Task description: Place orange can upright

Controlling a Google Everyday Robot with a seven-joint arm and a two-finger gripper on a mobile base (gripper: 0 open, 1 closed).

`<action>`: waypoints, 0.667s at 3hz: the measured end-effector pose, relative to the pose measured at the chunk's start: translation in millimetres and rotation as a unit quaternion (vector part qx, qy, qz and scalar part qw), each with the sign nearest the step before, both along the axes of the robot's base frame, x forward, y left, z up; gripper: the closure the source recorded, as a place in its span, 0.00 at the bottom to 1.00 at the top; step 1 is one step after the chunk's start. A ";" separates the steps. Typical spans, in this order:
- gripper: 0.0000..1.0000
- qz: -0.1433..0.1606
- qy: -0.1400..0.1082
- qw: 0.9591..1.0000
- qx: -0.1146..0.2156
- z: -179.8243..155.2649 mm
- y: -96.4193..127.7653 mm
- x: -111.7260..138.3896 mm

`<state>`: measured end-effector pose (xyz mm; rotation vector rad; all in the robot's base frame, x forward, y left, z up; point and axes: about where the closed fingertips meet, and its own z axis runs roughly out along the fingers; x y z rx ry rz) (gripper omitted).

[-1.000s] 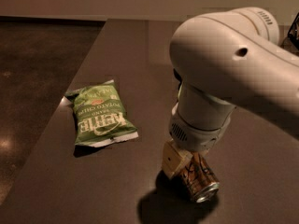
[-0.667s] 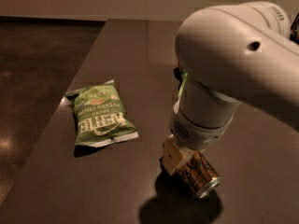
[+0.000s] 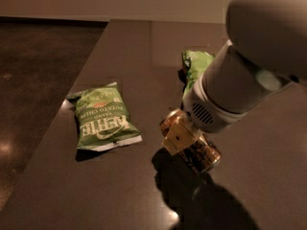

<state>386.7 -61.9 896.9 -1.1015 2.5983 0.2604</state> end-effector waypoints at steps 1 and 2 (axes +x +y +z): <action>1.00 0.029 -0.065 0.996 0.061 12.8 4.0 14.8; 1.00 0.032 -0.125 0.984 0.119 20.3 3.9 21.7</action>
Offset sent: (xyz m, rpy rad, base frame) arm 0.0270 0.0000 0.0268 0.3504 -0.4575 0.2066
